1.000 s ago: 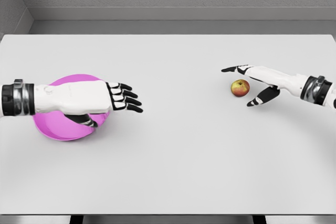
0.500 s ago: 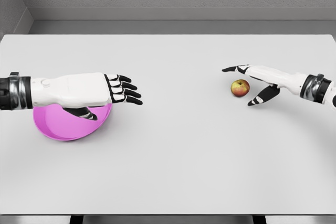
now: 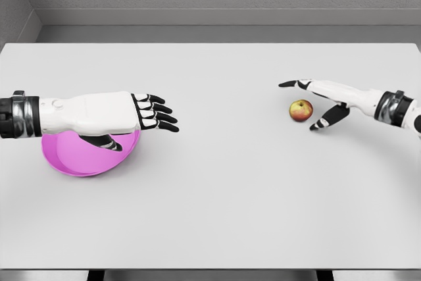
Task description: Put the apple on the plate with both arms
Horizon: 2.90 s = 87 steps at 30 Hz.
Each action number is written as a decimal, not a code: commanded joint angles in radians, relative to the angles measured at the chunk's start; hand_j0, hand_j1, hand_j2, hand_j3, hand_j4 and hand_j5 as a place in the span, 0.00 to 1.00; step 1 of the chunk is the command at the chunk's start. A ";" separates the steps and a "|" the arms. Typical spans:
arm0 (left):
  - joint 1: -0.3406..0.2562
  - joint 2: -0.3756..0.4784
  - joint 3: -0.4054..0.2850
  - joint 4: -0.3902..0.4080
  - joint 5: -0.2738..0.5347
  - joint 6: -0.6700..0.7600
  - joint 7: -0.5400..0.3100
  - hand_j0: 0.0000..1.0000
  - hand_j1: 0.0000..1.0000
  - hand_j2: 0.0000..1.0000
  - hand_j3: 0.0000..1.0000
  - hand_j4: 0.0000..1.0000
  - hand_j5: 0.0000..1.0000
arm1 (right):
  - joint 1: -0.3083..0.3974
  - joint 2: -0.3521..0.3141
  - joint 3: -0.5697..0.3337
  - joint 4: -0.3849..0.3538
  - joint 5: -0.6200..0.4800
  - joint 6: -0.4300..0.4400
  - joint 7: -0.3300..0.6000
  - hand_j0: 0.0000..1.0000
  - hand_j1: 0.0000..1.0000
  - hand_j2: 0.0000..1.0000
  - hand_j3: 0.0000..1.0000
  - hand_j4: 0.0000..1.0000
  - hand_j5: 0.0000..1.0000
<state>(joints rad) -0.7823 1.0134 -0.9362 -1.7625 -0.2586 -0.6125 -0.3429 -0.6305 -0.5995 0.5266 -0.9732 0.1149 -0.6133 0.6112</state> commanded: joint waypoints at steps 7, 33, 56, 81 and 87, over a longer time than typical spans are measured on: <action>0.000 0.001 0.002 0.000 0.006 0.002 -0.001 1.00 1.00 1.00 1.00 1.00 1.00 | -0.014 0.026 0.000 0.033 -0.008 0.002 0.000 1.00 1.00 1.00 1.00 1.00 1.00; 0.003 -0.001 0.002 0.000 0.006 0.002 -0.021 1.00 1.00 1.00 1.00 1.00 1.00 | -0.037 0.063 0.030 0.065 -0.012 0.002 0.000 1.00 1.00 1.00 1.00 1.00 1.00; 0.005 -0.001 0.002 0.000 0.006 0.002 -0.021 1.00 1.00 1.00 1.00 1.00 1.00 | -0.038 0.029 0.024 0.099 -0.014 0.002 0.000 0.87 0.87 0.87 0.87 0.87 0.87; 0.008 -0.009 0.002 0.000 0.006 0.002 -0.021 1.00 1.00 1.00 1.00 1.00 1.00 | -0.046 0.033 0.032 0.105 -0.014 0.002 0.000 0.72 0.72 0.72 0.72 0.72 0.72; 0.008 -0.009 0.002 0.000 0.006 0.002 -0.021 1.00 1.00 1.00 1.00 1.00 1.00 | -0.046 0.033 0.032 0.105 -0.014 0.002 0.000 0.71 0.71 0.71 0.71 0.71 0.71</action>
<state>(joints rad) -0.7747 1.0042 -0.9351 -1.7626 -0.2594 -0.6125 -0.3640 -0.6765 -0.5646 0.5594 -0.8682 0.1092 -0.6134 0.6112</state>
